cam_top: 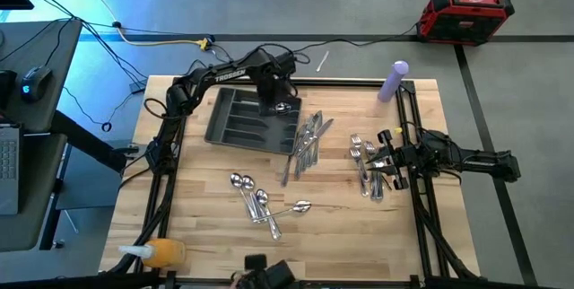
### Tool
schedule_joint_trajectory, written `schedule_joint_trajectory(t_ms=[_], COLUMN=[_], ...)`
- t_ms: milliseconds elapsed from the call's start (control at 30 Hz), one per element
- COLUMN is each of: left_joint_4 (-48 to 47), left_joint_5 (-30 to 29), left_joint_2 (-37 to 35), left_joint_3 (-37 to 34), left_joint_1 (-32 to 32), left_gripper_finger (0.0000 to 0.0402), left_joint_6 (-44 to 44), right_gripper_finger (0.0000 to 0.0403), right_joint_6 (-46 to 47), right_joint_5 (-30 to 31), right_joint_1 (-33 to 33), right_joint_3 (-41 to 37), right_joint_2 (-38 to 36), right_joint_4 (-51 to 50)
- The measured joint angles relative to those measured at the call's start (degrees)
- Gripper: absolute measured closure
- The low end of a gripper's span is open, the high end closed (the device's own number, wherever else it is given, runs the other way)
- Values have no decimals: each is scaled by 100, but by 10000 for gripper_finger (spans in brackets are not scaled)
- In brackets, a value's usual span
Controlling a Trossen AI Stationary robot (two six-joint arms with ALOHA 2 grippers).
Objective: Sort silverware
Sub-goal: Put the silver spoon into the organizing bin with the other spoons, then put the silver spoon into the organizing bin
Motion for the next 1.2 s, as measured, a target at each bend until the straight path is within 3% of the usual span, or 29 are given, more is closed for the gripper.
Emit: schedule_joint_trajectory(t_ms=[67,200,300,467,733,900,1033,1200], left_joint_4=[-424,-1297,-1283,-335,1427,2571,3101,3543], left_joint_5=[339,389,397,407,380,152,-81,-267], left_joint_2=[0,-4,-245,-1166,-3043,-3629,-3590,-3578], left_joint_3=[-120,-258,-555,-1491,-3587,-4829,-5458,-5748], left_joint_1=[-28,-353,-847,-1813,-3340,-4307,-4565,-4467], left_gripper_finger=[297,310,326,345,332,302,279,250], left_joint_6=[-447,-2094,-2839,-4157,-8263,-10579,-11272,-11441], right_gripper_finger=[329,329,329,329,329,329,329,329], right_joint_6=[2,2,-42,-82,-374,-349,-323,-326], right_joint_5=[-2,1,-2,-2,20,20,20,20], right_joint_1=[1,-2,-2,-2,-2,-2,-2,-2], right_joint_3=[0,0,0,0,0,4,4,7], right_joint_2=[0,0,0,0,-2,-2,-2,-4], right_joint_4=[-2,0,-1,0,22,62,76,81])
